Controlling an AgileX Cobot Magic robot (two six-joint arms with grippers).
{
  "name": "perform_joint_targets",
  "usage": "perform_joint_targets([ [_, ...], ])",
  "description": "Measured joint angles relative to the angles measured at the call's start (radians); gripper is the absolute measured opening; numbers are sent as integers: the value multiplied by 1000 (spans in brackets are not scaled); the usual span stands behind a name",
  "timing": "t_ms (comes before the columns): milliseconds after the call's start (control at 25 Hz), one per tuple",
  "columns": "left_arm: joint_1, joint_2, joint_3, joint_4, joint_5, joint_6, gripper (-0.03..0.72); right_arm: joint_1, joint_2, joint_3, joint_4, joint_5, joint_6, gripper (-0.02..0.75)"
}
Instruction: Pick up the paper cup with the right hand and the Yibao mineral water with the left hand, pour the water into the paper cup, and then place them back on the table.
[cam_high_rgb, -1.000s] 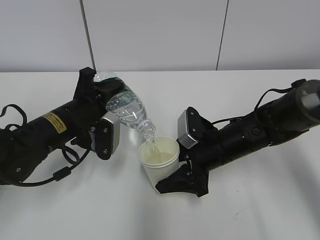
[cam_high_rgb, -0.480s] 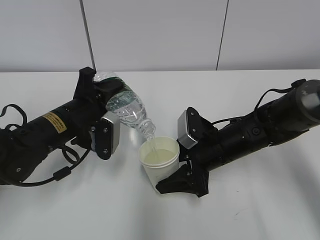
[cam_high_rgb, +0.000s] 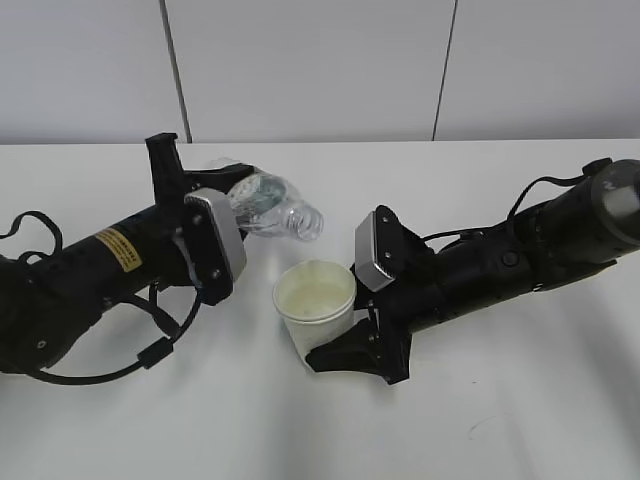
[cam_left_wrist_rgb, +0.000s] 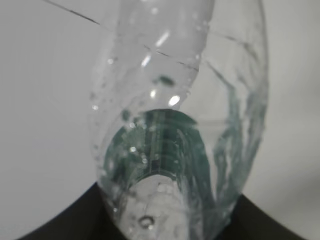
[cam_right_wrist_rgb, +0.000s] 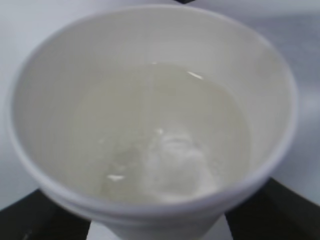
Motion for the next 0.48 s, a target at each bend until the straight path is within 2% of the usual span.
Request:
perform_joint_targets([
  [200,-3,-1,18,-44,-1,-443,313,0,2,0,25,4,-41,528],
  [320,-3,-1,52,-111,-1,-650,313,0,2,0,30,4,-46,528],
  [480,-3,-1,100,-134,-1,-899,313,0,2,0,74,18,-89,528],
])
